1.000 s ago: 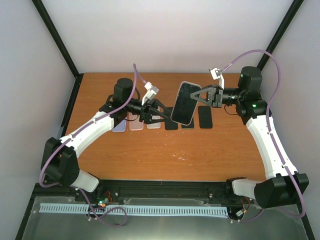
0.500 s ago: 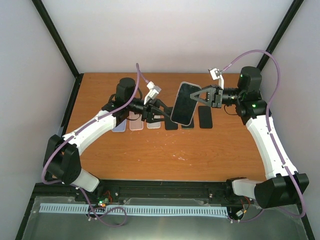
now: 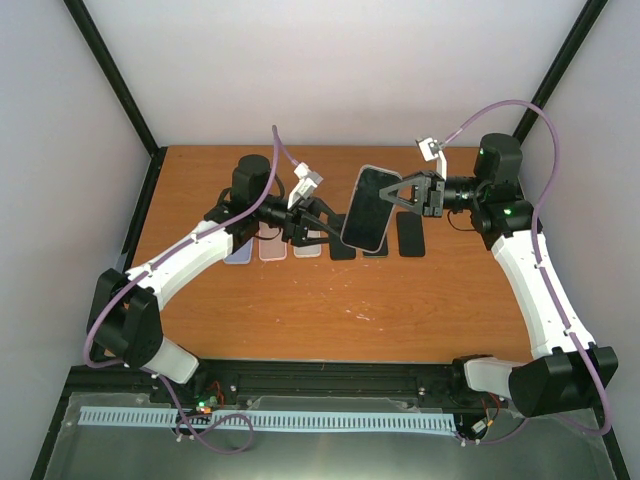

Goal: Take the phone out of the phone case
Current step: Remove the phone case from the phone.

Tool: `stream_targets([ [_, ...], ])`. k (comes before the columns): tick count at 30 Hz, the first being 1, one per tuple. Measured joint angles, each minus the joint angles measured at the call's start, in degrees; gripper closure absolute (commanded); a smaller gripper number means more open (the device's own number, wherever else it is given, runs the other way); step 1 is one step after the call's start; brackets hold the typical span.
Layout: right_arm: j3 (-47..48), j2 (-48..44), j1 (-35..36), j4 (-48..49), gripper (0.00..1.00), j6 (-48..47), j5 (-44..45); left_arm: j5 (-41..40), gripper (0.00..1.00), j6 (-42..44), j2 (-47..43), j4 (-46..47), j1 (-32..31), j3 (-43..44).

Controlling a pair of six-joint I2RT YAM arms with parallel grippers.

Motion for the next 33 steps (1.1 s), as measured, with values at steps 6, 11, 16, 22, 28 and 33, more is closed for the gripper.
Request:
stream_targets([
  [6,0.0,0.0,0.0,-0.2,0.97,-0.1,0.0,-0.2,0.46,-0.6,0.0,0.8,-0.1,0.0],
  [11,0.0,0.0,0.1,-0.3,0.97,-0.3,0.2,-1.3,0.47,-0.6,0.1,0.5,-0.1,0.0],
  [16,0.0,0.0,0.1,-0.6,0.97,-0.9,0.7,-2.6,0.53,0.0,0.2,-0.7,-0.1,0.3],
  [22,0.0,0.0,0.0,-0.5,0.97,-1.9,2.5,-5.8,0.59,2.2,0.6,-4.7,-0.1,1.8],
  [28,-0.4,0.1,0.0,-0.6,0.97,-3.0,3.3,-7.8,0.61,3.3,1.8,-7.5,0.0,2.7],
  [33,-0.8,0.2,0.4,-0.4,0.97,-3.2,3.8,-8.1,0.62,3.2,3.3,-7.6,0.2,3.0],
])
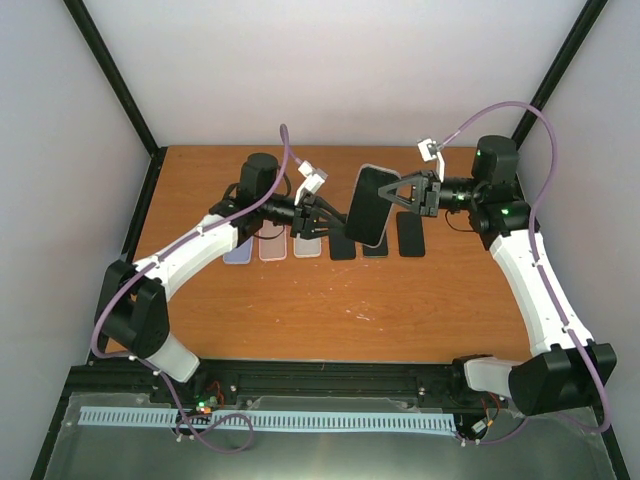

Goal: Take the phone out of the phone case
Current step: Remove the phone case from the phone.

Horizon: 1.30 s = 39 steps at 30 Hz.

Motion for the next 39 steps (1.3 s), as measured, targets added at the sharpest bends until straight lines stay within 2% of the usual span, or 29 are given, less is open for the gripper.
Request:
stream_targets([
  [10,-1.6,0.4,1.5,2.1,0.97,0.0,0.5,3.1,0.63,-0.8,1.6,0.3,1.1,0.1],
  [19,-5.0,0.6,4.0,4.9,0.97,1.3,-0.2,6.8,0.64,-4.6,1.4,7.7,1.5,0.0],
  [28,-5.7,2.0,7.1,7.2,0.97,2.1,-0.9,9.4,0.67,-7.7,1.4,10.2,1.5,0.0],
  [35,-5.6,3.6,8.7,7.5,0.97,2.2,-3.8,12.8,0.81,-14.0,1.4,14.3,1.0,0.0],
  [39,-4.9,4.7,8.7,7.2,0.97,2.3,-4.5,13.7,0.95,-18.6,1.4,16.8,1.0,-0.3],
])
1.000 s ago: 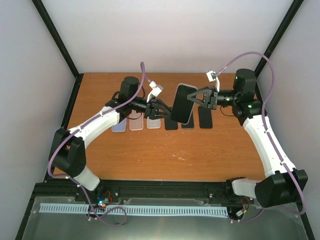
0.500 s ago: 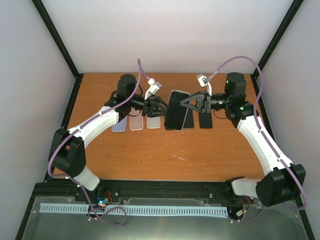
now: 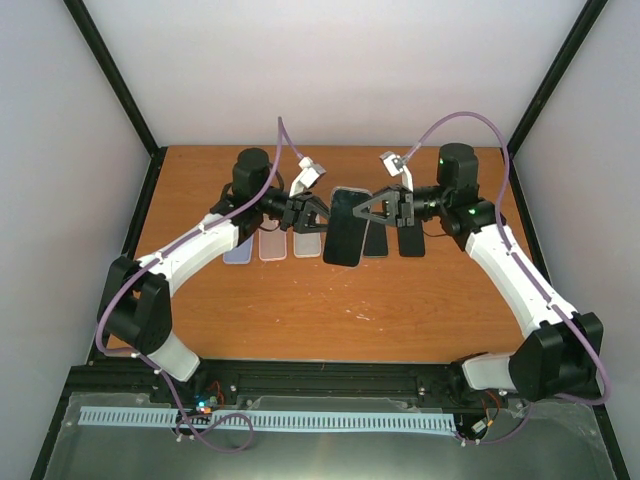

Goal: Take the phone out of the phone case
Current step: Remove the phone case from the phone.

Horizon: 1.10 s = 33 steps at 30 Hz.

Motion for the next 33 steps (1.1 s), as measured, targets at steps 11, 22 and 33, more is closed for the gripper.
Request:
stream_targets([
  [11,5.2,4.3,-0.4,-10.6,0.42,-2.7,1.0,-5.9,1.0,-10.6,-0.1,10.3,2.1,-5.4],
  [22,12.9,4.3,-2.9,-24.5,0.3,-16.8,14.9,-14.9,0.99,-19.0,-0.1,10.7,3.9,-6.5],
  [33,8.8,-5.5,4.3,-25.8,0.33,-34.1,42.2,-19.2,0.99,-28.1,3.5,8.1,5.3,-6.6],
])
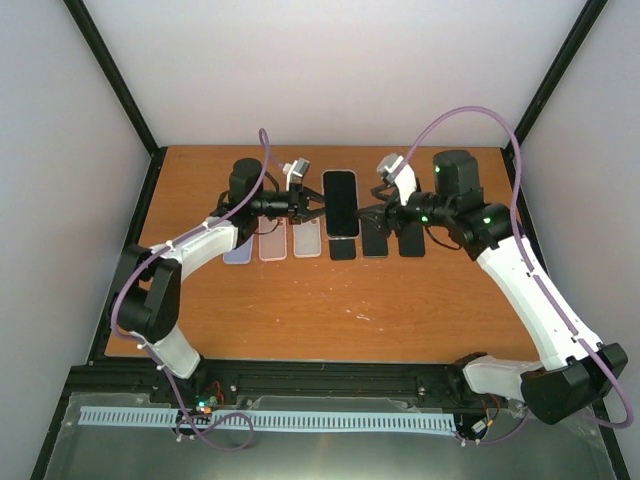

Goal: Take the phone out of the phone case
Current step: Remove the phone case from the phone.

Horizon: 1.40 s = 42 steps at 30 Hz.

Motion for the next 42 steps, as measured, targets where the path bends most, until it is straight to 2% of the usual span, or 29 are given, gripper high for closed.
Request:
stream_targets([
  [9,-5.2,-0.9,7.7,0.1,0.36,-11.0,16.7,0.4,0.99,-6.1,2.4,1.0,0.2,0.0],
  [17,-7.7,-0.9,13.9,1.5,0.38,-17.6,27.2,0.7,0.99,-10.5,5.0,2.7,0.2,0.0],
  [35,-12.0,1.5,23.9,8.6,0.39,-24.8,44.8,1.4,0.99,-13.6,5.3,5.2,0.5,0.0],
  [42,-12.0,2.2,24.5,9.2,0.3,-25.9,47.9,1.7,0.99,-14.3,5.4,6.3,0.6,-0.1],
])
